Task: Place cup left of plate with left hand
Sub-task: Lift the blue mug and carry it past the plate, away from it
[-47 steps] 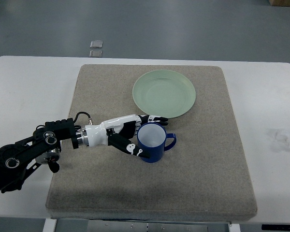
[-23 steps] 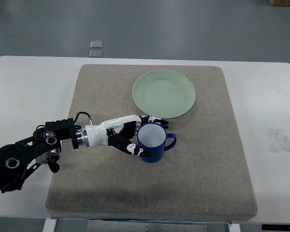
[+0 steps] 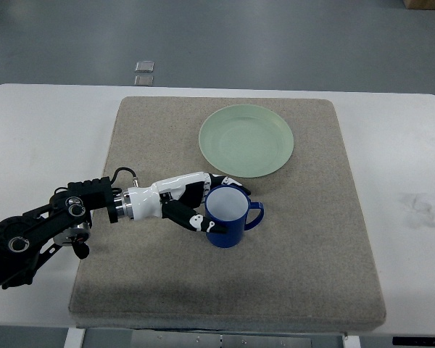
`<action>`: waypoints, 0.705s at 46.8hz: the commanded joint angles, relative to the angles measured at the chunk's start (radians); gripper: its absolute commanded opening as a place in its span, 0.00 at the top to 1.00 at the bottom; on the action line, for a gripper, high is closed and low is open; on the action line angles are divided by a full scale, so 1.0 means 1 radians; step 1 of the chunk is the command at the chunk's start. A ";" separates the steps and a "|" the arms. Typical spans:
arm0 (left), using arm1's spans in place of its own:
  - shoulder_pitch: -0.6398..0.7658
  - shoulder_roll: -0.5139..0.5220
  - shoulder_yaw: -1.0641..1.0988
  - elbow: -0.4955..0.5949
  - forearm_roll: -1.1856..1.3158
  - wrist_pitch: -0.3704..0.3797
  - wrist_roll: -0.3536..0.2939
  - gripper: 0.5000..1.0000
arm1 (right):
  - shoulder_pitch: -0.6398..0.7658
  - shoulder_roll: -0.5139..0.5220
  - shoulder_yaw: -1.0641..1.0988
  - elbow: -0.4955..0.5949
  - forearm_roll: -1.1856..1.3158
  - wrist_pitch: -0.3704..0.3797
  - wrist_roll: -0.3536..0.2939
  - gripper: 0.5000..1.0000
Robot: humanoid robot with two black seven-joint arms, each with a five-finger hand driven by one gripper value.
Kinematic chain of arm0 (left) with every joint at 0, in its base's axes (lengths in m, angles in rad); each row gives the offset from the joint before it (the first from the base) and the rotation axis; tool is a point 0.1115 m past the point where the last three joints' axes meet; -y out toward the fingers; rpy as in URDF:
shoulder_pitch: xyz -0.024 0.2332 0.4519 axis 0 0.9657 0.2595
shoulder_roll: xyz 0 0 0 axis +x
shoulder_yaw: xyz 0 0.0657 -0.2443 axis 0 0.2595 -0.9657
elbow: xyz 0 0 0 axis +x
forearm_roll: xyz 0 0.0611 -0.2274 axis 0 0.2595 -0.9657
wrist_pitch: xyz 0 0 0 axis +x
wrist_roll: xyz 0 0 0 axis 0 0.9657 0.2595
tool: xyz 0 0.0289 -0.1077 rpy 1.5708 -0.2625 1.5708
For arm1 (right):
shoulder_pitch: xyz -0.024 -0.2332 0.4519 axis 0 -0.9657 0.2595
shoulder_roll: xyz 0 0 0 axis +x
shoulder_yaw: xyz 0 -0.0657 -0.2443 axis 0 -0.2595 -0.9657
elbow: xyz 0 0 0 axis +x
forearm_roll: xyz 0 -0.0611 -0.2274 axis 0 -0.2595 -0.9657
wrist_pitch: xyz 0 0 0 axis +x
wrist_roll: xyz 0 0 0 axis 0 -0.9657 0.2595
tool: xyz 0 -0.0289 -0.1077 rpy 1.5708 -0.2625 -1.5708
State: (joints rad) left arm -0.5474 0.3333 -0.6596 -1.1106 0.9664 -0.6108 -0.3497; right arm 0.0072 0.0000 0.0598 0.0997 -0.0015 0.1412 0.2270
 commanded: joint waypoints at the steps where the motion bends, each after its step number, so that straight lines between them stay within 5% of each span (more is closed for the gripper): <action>1: 0.000 0.000 0.000 0.000 0.000 0.000 0.000 0.61 | 0.000 0.000 0.000 0.000 0.000 0.000 0.000 0.14; 11: -0.013 0.001 -0.003 -0.011 -0.006 0.000 -0.002 0.81 | 0.000 0.000 0.000 0.000 0.000 0.000 0.000 0.14; 33: -0.075 0.107 -0.213 -0.018 -0.043 0.000 -0.008 1.00 | 0.000 0.000 0.000 0.000 0.000 0.000 0.000 0.14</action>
State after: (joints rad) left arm -0.6160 0.4228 -0.8378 -1.1319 0.9247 -0.6110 -0.3576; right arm 0.0078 0.0000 0.0599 0.0997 -0.0016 0.1412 0.2271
